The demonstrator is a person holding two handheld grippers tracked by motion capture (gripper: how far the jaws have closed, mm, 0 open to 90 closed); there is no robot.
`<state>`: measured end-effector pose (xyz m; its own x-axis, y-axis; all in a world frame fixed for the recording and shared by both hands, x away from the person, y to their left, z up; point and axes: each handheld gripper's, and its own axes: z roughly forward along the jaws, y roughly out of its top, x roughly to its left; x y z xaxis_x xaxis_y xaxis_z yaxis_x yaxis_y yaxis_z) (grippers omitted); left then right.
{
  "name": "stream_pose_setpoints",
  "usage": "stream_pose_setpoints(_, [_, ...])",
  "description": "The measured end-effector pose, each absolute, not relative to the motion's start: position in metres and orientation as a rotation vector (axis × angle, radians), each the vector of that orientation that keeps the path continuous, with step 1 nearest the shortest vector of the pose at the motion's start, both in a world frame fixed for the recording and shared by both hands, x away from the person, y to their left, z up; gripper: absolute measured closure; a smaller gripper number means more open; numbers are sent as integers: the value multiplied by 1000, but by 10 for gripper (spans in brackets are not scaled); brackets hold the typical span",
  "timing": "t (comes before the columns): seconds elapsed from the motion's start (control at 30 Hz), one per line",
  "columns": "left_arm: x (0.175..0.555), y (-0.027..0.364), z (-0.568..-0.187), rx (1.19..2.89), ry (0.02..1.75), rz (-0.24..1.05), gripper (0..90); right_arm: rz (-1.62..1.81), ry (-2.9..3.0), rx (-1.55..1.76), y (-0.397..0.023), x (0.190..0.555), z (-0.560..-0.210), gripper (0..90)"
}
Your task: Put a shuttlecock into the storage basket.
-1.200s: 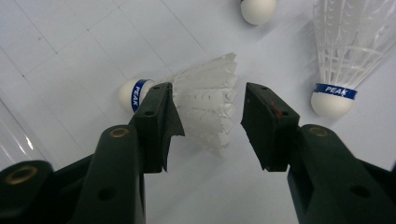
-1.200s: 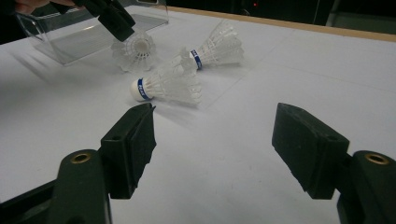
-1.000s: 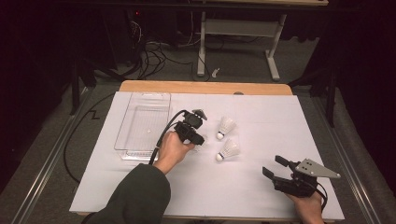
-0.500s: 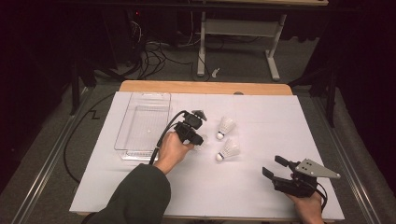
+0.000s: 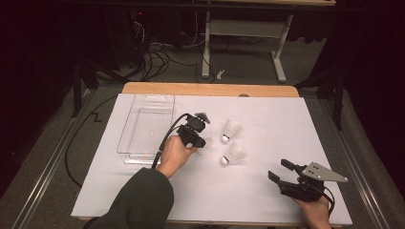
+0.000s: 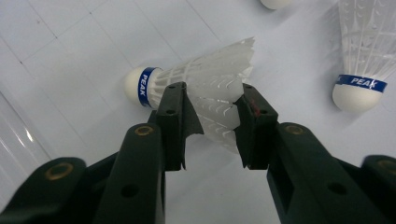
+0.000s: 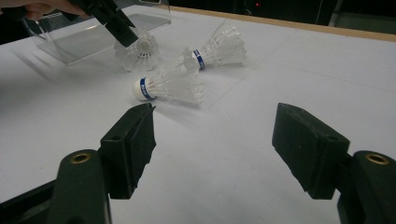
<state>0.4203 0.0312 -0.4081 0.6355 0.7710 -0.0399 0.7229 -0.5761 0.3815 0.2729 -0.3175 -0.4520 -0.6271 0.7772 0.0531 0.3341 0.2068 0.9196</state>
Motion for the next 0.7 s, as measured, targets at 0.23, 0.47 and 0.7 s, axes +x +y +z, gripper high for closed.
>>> stream_pose_setpoints(0.23, [421, 34, -406, 2491, 1188, 171, 736, 1406, 2064, 1030, -317, 273, -452, 301])
stream_pose_setpoints(0.47, [420, 34, -406, 2506, 1184, 165, 803, 1407, 2067, 1031, -317, 273, -452, 301])
stream_pose_setpoints(0.7, [421, 36, -405, 2514, 1174, 154, 860, 1407, 2069, 1030, -317, 273, -452, 301])
